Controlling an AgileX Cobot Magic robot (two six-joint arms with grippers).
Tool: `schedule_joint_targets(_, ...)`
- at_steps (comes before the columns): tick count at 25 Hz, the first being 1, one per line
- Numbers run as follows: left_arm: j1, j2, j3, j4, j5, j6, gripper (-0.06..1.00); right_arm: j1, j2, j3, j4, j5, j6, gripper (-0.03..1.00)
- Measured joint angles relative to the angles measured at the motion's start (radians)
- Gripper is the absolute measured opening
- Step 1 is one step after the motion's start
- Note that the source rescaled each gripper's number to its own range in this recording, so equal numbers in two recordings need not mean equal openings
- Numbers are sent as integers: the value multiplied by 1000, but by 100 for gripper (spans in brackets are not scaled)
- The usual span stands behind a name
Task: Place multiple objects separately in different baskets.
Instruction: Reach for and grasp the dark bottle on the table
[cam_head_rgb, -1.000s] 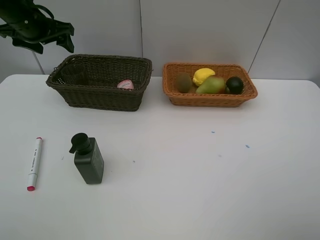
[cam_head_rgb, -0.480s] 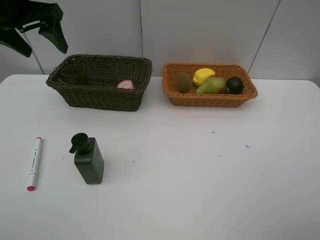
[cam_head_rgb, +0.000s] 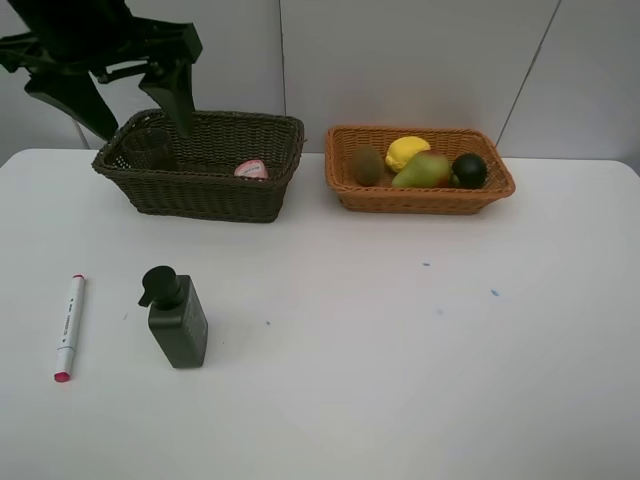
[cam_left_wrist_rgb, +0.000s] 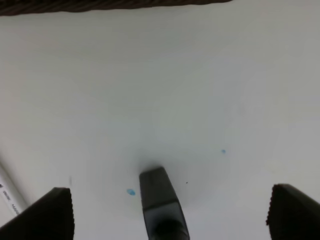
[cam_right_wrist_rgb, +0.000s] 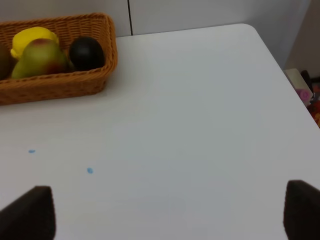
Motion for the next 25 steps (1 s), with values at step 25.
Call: schedule_joint_targets(25, -131, -152, 538, -50, -235, -267, 100, 0, 0, 0, 0, 0, 0, 100)
